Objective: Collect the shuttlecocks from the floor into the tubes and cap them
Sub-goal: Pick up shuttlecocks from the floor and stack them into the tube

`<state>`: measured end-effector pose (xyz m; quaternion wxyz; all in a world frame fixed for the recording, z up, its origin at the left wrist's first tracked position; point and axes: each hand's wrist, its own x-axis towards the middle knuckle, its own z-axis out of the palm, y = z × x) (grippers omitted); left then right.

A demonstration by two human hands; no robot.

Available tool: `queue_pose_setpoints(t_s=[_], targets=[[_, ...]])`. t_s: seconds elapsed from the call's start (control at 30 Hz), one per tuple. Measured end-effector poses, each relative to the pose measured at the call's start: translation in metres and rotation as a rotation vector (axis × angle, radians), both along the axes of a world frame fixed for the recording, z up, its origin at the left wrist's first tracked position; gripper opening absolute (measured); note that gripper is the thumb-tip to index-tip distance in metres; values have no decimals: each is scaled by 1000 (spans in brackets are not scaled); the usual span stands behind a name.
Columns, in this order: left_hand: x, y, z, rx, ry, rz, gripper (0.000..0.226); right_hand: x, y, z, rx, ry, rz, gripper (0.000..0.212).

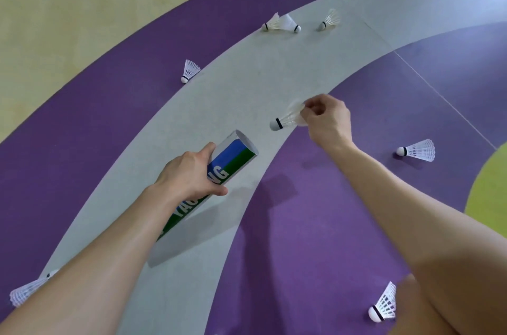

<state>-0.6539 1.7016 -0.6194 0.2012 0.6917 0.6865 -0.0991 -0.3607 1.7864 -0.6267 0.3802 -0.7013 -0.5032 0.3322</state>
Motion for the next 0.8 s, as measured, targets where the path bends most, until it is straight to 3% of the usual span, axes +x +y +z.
queue_pose_setpoints(t_s=[0.1,0.2,0.37,0.5,0.63,0.7,0.8], targets=[[0,5,-5,-2,-17,22,76,-3,-9,24,144,14,32,14],[2,8,-8,25,-26,27,76,-20,-20,32,161,18,108,16],[3,9,-10,93,-50,12,76,-40,-37,23,-105,-28,629,23],[1,8,-11,118,-41,7,77,-40,-35,26,-75,-30,660,41],[6,7,-10,151,-36,-29,73,-45,-40,23,-184,-73,876,49],[9,8,-9,170,-40,-57,72,-45,-40,23,-182,-30,858,46],[9,8,-8,190,-62,-53,71,-38,-33,32,-98,83,609,40]])
